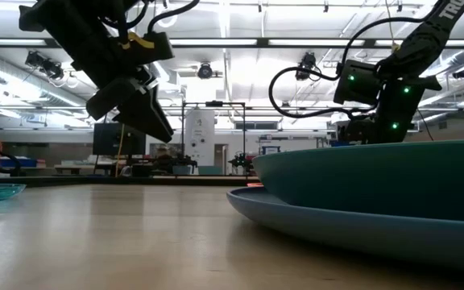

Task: Stack plastic plates
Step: Stack the transparent pink plate on the top of the transparent green plate

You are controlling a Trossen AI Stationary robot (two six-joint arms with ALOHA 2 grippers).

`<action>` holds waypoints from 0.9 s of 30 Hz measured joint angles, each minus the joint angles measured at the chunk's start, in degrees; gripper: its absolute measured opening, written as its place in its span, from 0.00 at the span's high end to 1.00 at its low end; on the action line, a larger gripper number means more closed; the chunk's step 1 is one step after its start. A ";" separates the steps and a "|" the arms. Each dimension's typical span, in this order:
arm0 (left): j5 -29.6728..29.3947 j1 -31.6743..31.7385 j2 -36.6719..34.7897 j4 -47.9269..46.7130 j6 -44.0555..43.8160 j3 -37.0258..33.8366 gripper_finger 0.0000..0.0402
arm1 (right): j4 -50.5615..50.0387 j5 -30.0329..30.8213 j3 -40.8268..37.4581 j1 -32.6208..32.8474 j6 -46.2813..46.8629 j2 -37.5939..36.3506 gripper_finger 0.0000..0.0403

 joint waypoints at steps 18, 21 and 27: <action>4.37 -4.69 0.00 1.51 -8.08 0.00 0.65 | -15.06 8.89 12.29 15.67 6.42 -0.77 0.99; 4.37 -5.54 0.00 1.53 -8.44 0.00 0.65 | -19.57 11.34 15.59 19.51 8.76 -0.81 0.99; 4.04 -5.40 0.00 2.65 -10.43 0.00 0.65 | -25.67 13.54 21.69 27.27 12.96 -0.85 0.99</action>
